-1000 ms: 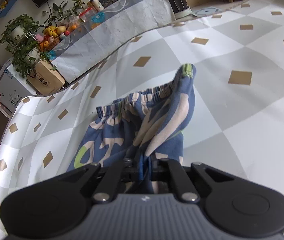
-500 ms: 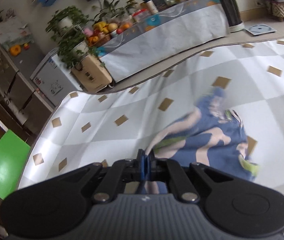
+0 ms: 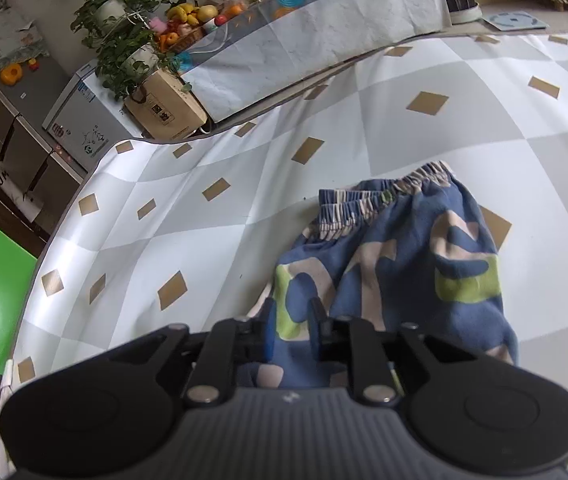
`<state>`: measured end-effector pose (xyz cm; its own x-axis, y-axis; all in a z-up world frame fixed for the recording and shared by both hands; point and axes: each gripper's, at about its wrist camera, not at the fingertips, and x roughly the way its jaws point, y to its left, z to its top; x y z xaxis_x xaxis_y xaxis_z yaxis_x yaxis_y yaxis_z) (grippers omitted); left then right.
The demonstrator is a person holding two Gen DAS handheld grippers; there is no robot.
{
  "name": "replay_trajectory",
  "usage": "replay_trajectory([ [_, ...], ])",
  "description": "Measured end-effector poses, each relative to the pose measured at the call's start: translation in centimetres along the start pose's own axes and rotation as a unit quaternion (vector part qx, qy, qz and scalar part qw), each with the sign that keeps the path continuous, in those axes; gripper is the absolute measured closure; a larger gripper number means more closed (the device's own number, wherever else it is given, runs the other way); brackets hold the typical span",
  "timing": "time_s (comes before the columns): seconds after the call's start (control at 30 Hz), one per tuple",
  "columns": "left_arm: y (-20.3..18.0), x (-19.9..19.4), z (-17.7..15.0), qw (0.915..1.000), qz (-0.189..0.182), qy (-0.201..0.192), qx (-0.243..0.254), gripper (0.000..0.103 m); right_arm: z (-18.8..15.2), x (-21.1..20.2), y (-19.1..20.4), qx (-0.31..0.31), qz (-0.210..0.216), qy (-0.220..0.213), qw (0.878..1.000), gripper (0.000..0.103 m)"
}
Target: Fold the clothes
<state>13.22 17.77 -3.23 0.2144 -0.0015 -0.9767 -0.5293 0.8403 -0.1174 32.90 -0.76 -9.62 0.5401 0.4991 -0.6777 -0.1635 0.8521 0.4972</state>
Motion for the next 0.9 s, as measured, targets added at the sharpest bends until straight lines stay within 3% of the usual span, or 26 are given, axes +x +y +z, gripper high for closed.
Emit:
replay_trajectory([
  [0.3,1.2,0.2,0.4,0.9996,0.012,-0.003,-0.025,0.000,0.6,3.2,3.7,-0.071,-0.003,0.034,0.997,0.069],
  [0.63,1.7,1.1,0.7,0.9991,0.015,0.013,-0.038,0.000,1.0,7.8,5.1,-0.119,-0.058,0.046,0.990,0.068],
  [0.73,1.8,1.4,0.8,0.9989,0.017,0.017,-0.039,0.000,0.8,8.9,4.7,-0.123,-0.073,0.052,0.988,0.079],
  [0.8,1.8,1.5,0.8,0.9988,0.018,0.020,-0.041,0.000,0.7,9.2,4.3,-0.121,-0.080,0.046,0.988,0.093],
  [0.9,1.6,1.6,0.7,0.9988,0.016,0.022,-0.039,0.000,0.7,9.2,3.7,-0.114,-0.080,0.038,0.989,0.100],
])
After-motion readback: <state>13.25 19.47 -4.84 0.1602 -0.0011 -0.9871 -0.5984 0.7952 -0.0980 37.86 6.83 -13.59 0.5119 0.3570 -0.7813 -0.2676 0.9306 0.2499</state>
